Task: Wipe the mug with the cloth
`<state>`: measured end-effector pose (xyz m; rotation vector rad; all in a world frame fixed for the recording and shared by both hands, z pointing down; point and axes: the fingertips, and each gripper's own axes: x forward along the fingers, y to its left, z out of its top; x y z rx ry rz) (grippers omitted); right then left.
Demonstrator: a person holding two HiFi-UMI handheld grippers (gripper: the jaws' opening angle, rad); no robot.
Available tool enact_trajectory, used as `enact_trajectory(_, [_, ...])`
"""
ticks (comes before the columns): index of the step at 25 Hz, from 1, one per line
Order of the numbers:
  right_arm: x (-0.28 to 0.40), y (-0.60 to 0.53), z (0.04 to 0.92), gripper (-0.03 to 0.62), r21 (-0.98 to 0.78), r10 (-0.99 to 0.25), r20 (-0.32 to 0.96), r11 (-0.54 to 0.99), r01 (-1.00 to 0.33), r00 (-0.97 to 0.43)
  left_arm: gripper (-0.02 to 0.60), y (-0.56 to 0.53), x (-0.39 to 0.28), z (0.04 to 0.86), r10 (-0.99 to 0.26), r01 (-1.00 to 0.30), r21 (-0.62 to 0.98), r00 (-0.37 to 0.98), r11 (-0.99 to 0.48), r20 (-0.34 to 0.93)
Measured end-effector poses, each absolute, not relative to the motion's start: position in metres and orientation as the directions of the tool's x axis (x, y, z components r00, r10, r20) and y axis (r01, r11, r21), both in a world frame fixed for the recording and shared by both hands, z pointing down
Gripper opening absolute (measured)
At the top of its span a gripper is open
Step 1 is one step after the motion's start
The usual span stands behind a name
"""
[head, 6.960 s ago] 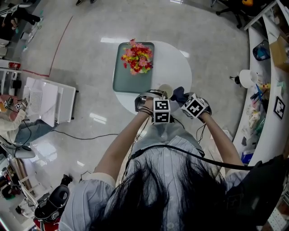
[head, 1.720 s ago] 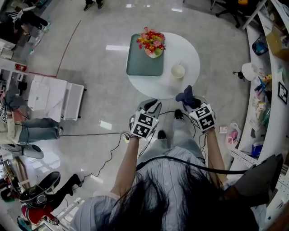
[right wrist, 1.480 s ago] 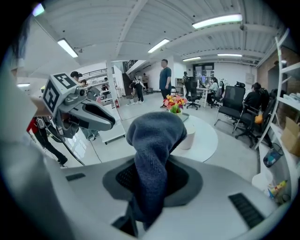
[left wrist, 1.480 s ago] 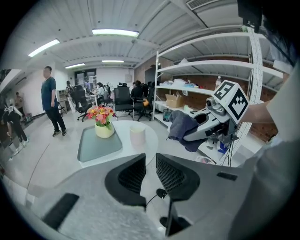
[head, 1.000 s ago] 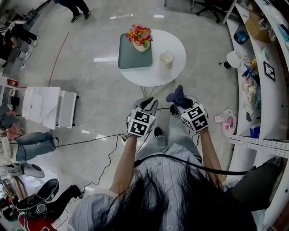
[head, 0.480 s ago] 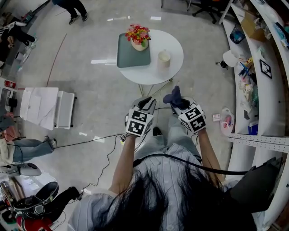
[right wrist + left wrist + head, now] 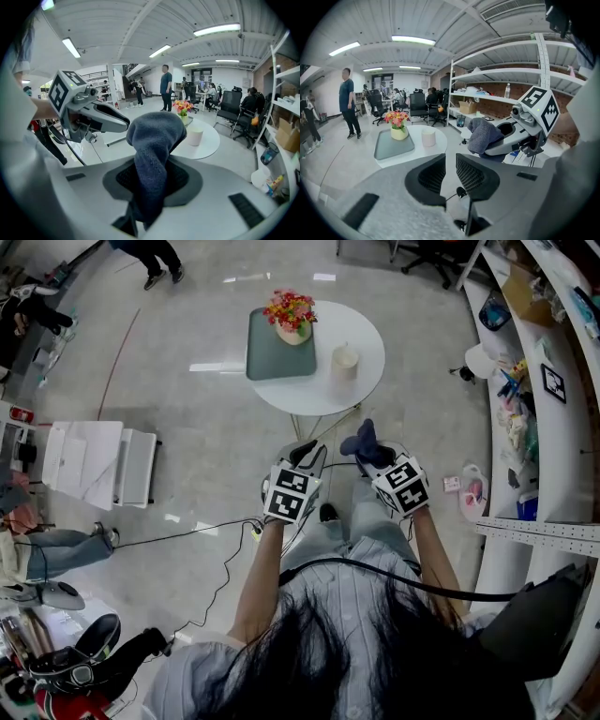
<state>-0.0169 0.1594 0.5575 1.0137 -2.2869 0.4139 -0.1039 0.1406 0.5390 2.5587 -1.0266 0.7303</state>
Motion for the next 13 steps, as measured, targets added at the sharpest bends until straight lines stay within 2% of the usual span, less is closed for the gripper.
enact_trajectory(13, [-0.019, 0.149, 0.558, 0.101, -0.059, -0.549, 0.639, 0.663, -0.746, -0.538, 0.080, 0.127, -0.105, 0.539, -0.563, -0.716, 0.094, 0.616, -0.692, 0.552])
